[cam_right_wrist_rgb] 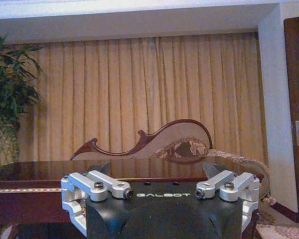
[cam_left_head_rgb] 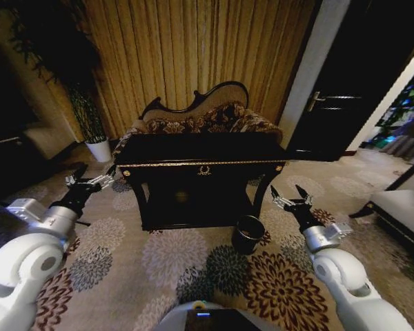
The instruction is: Move to the front of the table and place the trash on the table into the trash bin.
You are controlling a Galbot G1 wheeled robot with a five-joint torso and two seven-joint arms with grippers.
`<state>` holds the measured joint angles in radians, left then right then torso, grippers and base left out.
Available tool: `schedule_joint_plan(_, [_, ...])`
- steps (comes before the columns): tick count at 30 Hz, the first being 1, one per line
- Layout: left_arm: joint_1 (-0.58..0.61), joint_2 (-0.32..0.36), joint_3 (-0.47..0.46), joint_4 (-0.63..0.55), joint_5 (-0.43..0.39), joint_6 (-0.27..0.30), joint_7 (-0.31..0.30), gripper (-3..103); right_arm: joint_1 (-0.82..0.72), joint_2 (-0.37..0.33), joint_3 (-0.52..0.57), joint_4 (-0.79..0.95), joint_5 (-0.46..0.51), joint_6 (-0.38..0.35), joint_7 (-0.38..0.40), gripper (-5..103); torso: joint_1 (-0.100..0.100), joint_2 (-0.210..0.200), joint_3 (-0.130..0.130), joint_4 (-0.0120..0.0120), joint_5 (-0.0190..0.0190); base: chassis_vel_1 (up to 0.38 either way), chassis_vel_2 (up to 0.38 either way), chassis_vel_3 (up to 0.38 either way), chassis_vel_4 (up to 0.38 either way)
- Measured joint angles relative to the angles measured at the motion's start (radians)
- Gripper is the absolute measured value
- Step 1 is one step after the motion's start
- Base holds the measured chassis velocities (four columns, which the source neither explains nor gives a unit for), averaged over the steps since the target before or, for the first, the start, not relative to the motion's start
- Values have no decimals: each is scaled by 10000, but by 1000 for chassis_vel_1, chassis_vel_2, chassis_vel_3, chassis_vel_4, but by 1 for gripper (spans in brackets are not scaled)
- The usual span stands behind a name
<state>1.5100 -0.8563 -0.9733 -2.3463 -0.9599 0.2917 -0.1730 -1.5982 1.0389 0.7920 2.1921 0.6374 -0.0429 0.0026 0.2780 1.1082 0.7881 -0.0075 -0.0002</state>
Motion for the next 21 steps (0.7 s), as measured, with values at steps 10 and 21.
schedule_joint_plan(10, [99, -8, -110, -5, -12, 0, 136, 100, -153, 29, 1, 107, -18, -1, -115, 100, 6, -4, 3, 4, 0, 153, -155, -165, 154])
schedule_joint_plan(21, [99, -34, -75, -25, -12, -10, 170, 100, -241, 56, -35, 156, -58, 6, -119, 100, 2, -2, 0, 4, 2, 211, -206, -212, 218])
